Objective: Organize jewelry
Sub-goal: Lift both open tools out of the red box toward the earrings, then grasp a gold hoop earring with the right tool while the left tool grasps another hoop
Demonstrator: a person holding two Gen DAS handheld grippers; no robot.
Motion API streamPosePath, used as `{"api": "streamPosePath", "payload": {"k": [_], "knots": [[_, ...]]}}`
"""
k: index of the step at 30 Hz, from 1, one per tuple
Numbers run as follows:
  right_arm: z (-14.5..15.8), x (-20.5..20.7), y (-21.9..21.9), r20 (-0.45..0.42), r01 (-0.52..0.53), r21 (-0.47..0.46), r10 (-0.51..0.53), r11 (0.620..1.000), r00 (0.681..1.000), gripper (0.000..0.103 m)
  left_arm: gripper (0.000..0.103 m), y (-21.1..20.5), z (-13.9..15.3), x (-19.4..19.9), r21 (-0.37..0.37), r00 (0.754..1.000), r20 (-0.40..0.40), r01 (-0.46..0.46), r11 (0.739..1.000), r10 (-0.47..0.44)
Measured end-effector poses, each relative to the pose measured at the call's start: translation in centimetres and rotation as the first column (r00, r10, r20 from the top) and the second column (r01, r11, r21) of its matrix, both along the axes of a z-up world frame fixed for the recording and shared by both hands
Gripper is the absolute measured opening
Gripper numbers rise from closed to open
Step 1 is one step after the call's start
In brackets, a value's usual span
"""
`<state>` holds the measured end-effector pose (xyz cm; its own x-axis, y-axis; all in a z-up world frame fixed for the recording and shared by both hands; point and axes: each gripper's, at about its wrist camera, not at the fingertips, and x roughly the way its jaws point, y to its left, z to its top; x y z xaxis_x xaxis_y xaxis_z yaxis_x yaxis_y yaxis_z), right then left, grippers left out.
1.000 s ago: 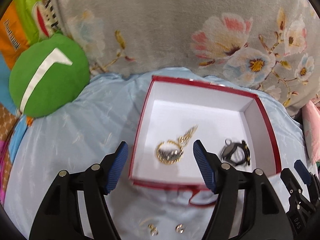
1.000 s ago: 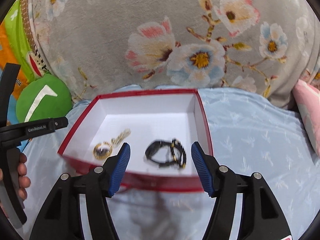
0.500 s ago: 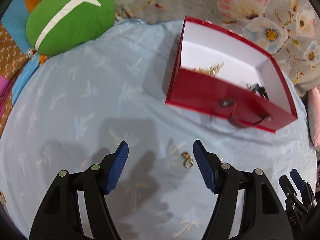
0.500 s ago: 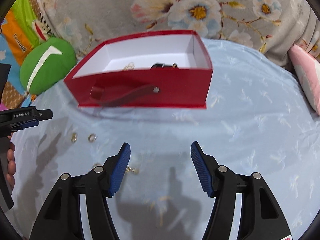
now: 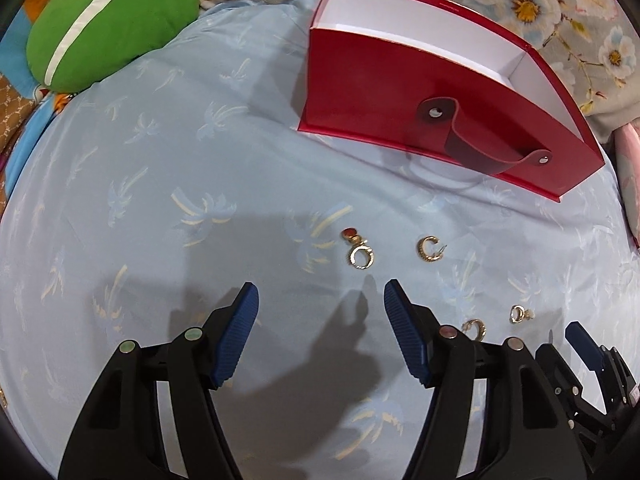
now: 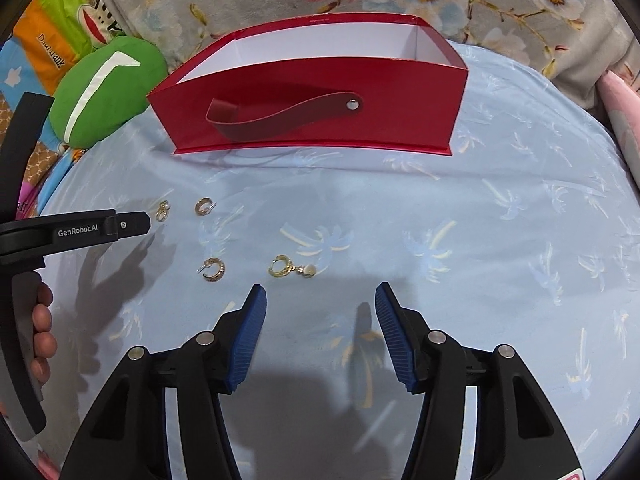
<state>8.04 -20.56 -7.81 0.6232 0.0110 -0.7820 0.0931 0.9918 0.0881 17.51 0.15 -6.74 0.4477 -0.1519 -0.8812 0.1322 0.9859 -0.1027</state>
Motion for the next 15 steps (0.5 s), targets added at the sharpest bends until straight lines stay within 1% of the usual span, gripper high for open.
{"api": "streamPosePath", "payload": {"k": [6,11,15], "knots": [[-0.5,0.8,0.6,-0.011,-0.015,0.009,0.015,1.0,1.0,0.054,0.063,1.3,-0.8,-0.1,-0.004,0.999,-0.023,-0.03,1.0,0.03],[-0.9,1.4,0.8,-0.02,-0.012,0.025,0.013,1.0,1.0,0.052,0.063,1.3,-0.7,-0.2,-0.015,0.999,-0.025,-0.031,0.999,0.031],[-0.7,1.8,0.7,-0.014,-0.015,0.039,0.016,0.999,1.0,0.051,0.063,1.2,-0.7,0.3,-0.024,0.999,-0.027,-0.031,0.999,0.031]]}}
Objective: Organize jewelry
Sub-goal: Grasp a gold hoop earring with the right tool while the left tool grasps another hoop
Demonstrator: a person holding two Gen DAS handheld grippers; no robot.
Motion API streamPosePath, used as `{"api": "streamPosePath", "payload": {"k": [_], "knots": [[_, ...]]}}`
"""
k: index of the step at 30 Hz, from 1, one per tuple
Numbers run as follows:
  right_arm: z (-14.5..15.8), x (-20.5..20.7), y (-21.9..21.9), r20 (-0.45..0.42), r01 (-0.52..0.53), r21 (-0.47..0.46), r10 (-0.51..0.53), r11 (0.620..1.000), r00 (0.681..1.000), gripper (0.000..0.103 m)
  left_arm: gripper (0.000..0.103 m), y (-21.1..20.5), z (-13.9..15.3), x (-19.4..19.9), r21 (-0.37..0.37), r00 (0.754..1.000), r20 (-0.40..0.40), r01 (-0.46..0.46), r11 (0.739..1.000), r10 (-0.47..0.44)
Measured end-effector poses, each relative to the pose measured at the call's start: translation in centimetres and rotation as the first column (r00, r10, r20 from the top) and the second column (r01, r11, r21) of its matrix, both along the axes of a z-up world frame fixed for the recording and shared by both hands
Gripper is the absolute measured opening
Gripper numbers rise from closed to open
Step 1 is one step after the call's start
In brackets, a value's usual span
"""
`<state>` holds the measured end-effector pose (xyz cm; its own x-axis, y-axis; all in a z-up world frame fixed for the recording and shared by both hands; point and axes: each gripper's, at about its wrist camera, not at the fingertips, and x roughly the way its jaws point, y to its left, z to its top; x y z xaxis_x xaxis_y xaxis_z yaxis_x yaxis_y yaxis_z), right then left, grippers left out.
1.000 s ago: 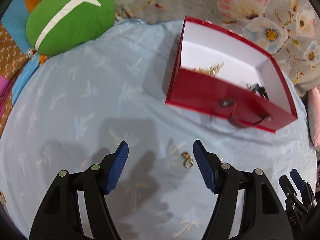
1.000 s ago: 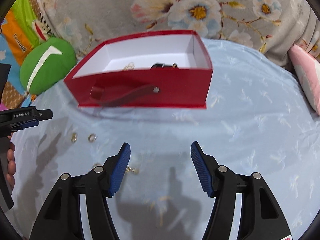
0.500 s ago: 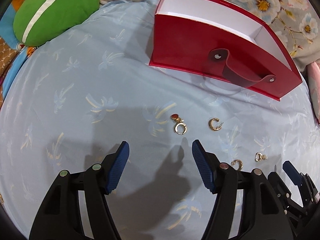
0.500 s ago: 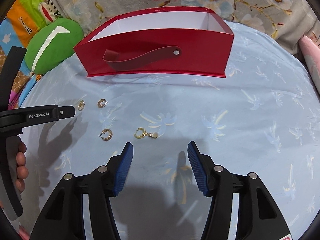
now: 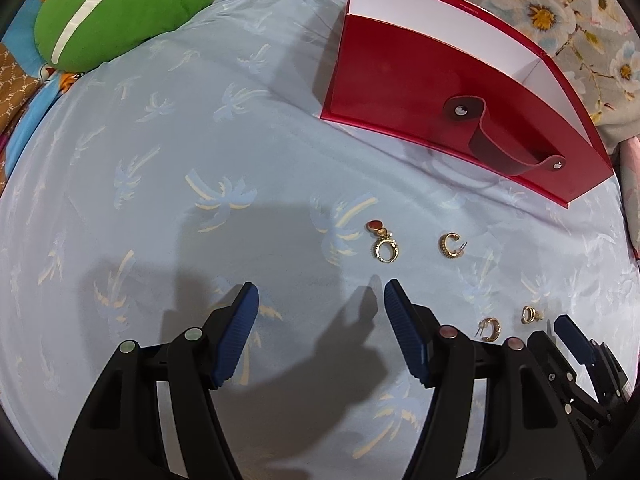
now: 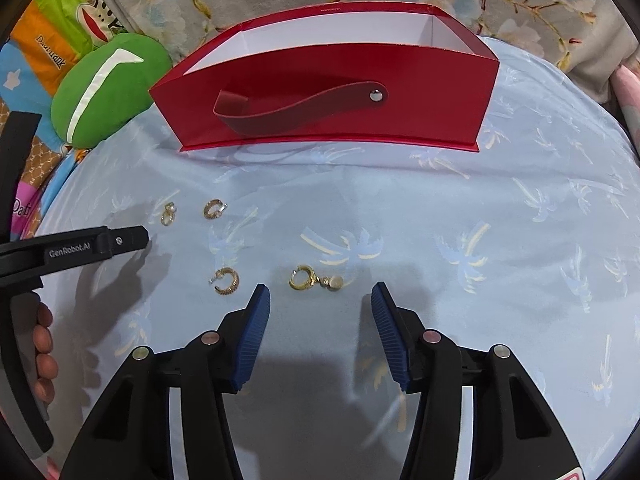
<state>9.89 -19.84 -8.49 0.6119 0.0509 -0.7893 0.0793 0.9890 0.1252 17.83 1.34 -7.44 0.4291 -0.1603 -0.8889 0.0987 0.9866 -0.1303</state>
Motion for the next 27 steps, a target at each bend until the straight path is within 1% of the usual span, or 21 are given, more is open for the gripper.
{"api": "streamPosePath", "payload": {"k": [4,9,14,15,17,19,21,22,23,24,27], "knots": [[0.6,0.7,0.3,0.019,-0.007,-0.006,0.007,1.0,1.0,0.051,0.063,-0.8,0.1,0.6,-0.007,1.0,0.001,0.014,1.0,-0.014],[0.7,0.7,0.7,0.017,-0.026,-0.011,0.026,1.0,1.0,0.05,0.063,-1.6,0.2,0.7,-0.006,1.0,0.007,0.027,1.0,-0.027],[0.6,0.6,2.8,0.011,-0.098,0.004,0.098,0.995,0.995,0.05,0.063,-0.9,0.3,0.7,-0.011,1.0,0.001,0.005,1.0,-0.005],[0.5,0.8,3.4,0.01,-0.113,0.004,0.113,0.994,0.994,0.049,0.063,-0.7,0.4,0.6,-0.011,1.0,0.002,-0.001,1.0,0.001],[0.1,1.1,4.3,0.005,-0.135,0.0,0.135,0.991,0.991,0.041,0.063,-0.2,0.6,0.6,-0.011,1.0,0.007,-0.01,1.0,0.011],[-0.5,1.6,4.9,-0.011,-0.15,0.0,0.15,0.989,0.989,0.036,0.063,0.2,0.8,0.5,-0.012,1.0,0.012,-0.016,1.0,0.016],[-0.7,1.7,5.3,-0.01,-0.155,-0.008,0.154,0.988,0.988,0.034,0.063,0.5,1.1,0.3,-0.011,1.0,0.018,-0.017,1.0,0.017],[-0.8,1.8,5.5,-0.01,-0.157,-0.02,0.157,0.987,0.987,0.031,0.063,0.5,1.2,0.3,-0.011,1.0,0.021,-0.018,1.0,0.018],[-0.8,1.8,5.6,-0.008,-0.158,-0.031,0.158,0.987,0.987,0.024,0.063,0.6,1.2,0.3,-0.014,1.0,0.023,-0.017,1.0,0.018],[-0.8,1.9,5.6,-0.006,-0.156,-0.036,0.156,0.987,0.988,0.021,0.063,0.6,1.4,0.3,-0.019,1.0,0.025,-0.018,1.0,0.018],[-0.8,1.9,5.4,-0.003,-0.155,-0.038,0.155,0.987,0.988,0.019,0.063,0.3,1.7,0.2,-0.023,0.999,0.034,-0.008,1.0,0.009]]}}
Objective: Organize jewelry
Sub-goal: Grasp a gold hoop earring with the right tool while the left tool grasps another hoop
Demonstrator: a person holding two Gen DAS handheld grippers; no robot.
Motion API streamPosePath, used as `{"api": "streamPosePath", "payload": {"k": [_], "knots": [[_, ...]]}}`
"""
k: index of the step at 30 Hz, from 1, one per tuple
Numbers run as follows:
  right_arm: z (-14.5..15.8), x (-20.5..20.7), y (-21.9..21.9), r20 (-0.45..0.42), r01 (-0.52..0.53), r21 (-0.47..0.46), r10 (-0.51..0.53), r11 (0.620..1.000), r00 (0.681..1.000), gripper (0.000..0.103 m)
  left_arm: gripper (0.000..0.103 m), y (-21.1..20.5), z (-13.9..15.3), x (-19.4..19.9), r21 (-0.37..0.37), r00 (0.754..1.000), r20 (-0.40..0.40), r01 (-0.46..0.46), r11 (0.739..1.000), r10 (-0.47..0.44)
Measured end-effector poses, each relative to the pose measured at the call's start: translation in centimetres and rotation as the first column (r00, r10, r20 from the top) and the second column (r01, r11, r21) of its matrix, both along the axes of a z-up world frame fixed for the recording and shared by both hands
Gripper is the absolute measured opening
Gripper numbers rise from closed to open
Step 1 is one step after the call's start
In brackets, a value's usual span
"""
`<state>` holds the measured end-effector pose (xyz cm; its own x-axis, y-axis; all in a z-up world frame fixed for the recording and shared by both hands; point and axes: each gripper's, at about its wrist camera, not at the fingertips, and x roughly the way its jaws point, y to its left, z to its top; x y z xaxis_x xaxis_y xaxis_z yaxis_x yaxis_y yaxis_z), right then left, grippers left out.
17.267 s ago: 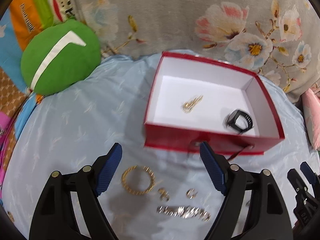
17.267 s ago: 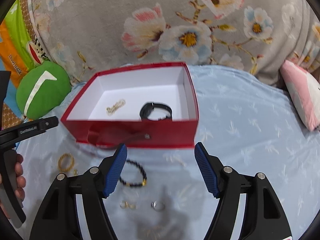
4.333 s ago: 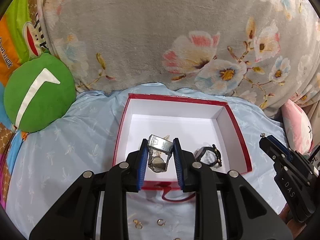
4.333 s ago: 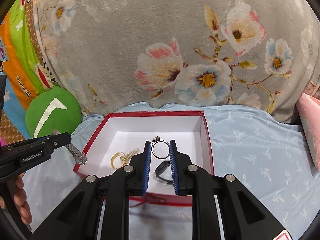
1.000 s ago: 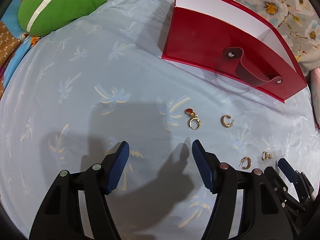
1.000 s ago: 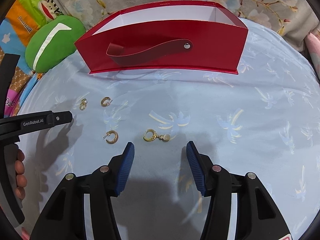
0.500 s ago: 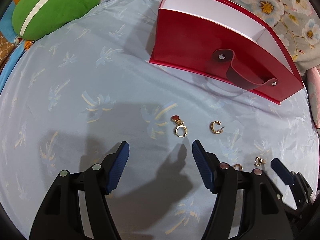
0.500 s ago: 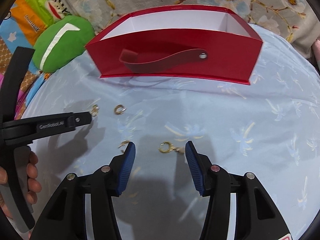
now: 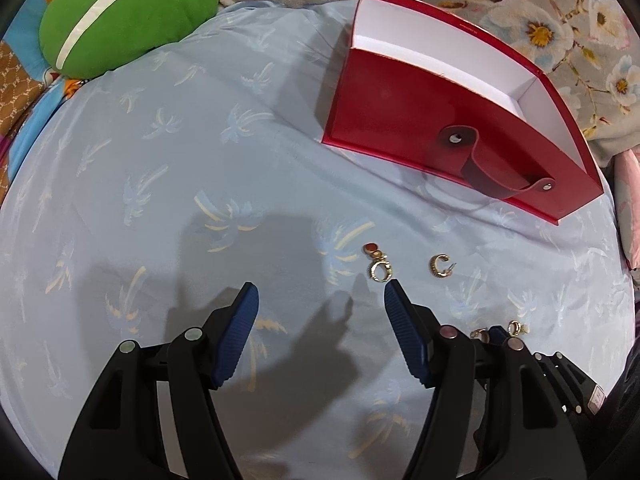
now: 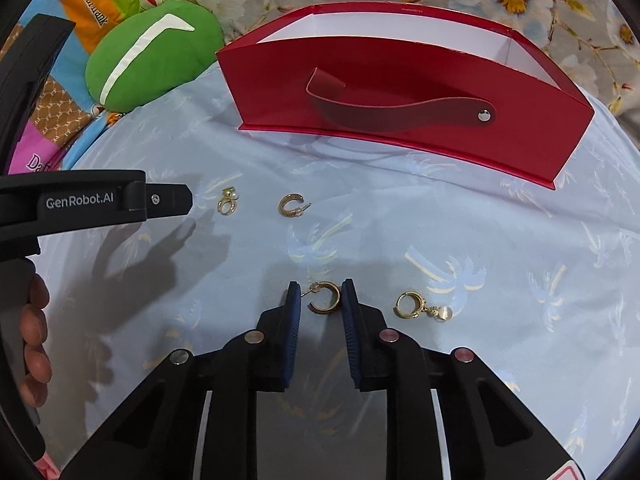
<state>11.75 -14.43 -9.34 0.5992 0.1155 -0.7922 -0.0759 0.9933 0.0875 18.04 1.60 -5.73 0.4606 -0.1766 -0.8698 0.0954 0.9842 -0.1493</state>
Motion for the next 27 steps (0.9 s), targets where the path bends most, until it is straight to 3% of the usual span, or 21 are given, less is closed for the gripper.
{"api": "streamPosePath", "payload": {"k": [8,16,19,23,27], "knots": [[1.4,-1.8,-2.5,0.014,0.056,0.026,-0.056,0.998,0.998,0.019,0.063,-3.8,0.9,0.2,0.011,0.993,0.026,0.111,0.994,-0.111],[2.5,-3.8,-5.7,0.019,0.126,0.038,-0.127,0.991,0.992,0.019,0.063,-8.9,-0.5,1.1,0.052,0.977,0.023,0.212,0.976,-0.213],[2.6,-3.9,-6.5,0.019,0.142,0.052,-0.144,0.988,0.989,0.019,0.054,-10.0,-1.0,1.3,0.071,0.971,0.018,0.238,0.969,-0.239],[2.5,-3.7,-6.8,0.018,0.147,0.06,-0.148,0.987,0.989,0.019,0.034,-10.9,-1.8,1.3,0.086,0.965,0.0,0.262,0.961,-0.263],[2.4,-3.6,-7.1,0.015,0.15,0.068,-0.152,0.986,0.988,0.019,0.027,-11.6,-2.0,0.9,0.142,0.963,0.039,0.259,0.955,-0.266]]}}
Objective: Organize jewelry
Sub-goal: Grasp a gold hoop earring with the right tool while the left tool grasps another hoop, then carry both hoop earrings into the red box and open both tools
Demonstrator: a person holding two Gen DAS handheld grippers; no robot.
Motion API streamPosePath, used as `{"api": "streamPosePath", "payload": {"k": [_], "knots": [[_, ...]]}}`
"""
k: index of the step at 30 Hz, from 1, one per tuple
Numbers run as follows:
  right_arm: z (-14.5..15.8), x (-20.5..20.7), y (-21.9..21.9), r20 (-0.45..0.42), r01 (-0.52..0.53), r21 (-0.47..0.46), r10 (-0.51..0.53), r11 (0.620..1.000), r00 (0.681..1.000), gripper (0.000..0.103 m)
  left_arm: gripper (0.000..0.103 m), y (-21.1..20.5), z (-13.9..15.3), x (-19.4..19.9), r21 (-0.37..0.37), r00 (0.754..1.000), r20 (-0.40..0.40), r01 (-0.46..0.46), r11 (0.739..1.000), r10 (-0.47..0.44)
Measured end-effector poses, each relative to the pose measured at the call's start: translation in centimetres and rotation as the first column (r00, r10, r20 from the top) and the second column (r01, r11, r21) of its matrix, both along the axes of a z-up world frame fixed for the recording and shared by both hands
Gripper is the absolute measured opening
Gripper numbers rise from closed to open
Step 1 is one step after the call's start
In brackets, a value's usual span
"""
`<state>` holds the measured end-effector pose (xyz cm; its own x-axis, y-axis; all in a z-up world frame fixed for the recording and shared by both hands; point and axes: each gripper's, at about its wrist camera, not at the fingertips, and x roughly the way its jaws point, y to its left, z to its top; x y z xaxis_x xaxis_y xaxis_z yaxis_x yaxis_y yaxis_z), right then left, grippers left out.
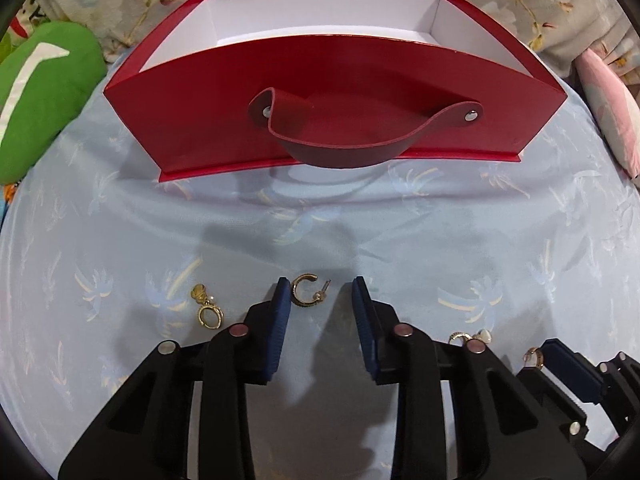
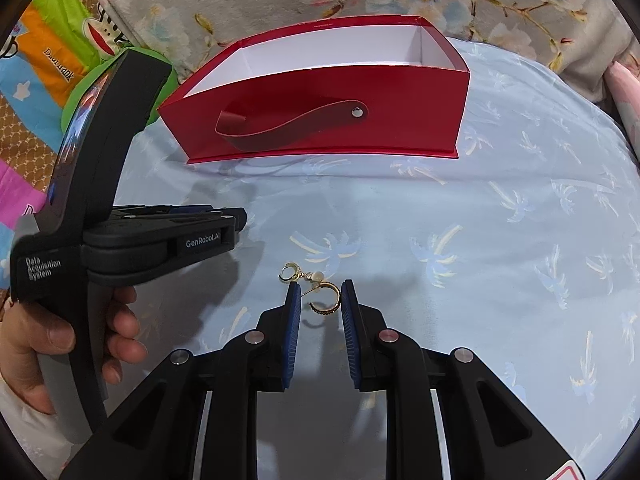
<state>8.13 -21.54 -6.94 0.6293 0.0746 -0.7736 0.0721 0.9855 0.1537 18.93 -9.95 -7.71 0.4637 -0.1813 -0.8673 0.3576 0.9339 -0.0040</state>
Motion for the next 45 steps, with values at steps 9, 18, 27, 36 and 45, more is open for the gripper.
{"api": "streamPosePath", "payload": {"k": [9,18,27,36,45], "knots": [[0.3,-0.3,-0.1,0.007,0.004,0.005,-0.004,1.0,1.0,0.019,0.017,2.4,1.8,-1.2,-0.078,1.0,-0.015,-0.028,0.997,0.027],[3.0,-1.2,0.7,0.071,-0.013,0.001,0.013,1.0,0.997,0.019,0.017,8.3,5.6,-4.3,-0.127,0.995,0.022,-0.094,0.987,0.097],[5.8,-2.0,2.4,0.127,-0.042,-0.01,0.043,0.999,0.991,0.019,0.017,11.5,7.5,-6.0,-0.148,0.989,0.045,-0.132,0.98,0.14],[8.2,-2.3,3.0,0.179,-0.051,-0.019,0.053,0.999,0.982,0.019,0.017,11.2,9.2,-6.5,-0.205,0.989,0.064,-0.117,0.972,0.133],[9.2,-2.1,2.7,0.199,-0.043,-0.026,0.047,0.999,0.979,0.019,0.017,10.5,9.7,-6.1,-0.214,0.99,0.069,-0.106,0.971,0.123]]}}
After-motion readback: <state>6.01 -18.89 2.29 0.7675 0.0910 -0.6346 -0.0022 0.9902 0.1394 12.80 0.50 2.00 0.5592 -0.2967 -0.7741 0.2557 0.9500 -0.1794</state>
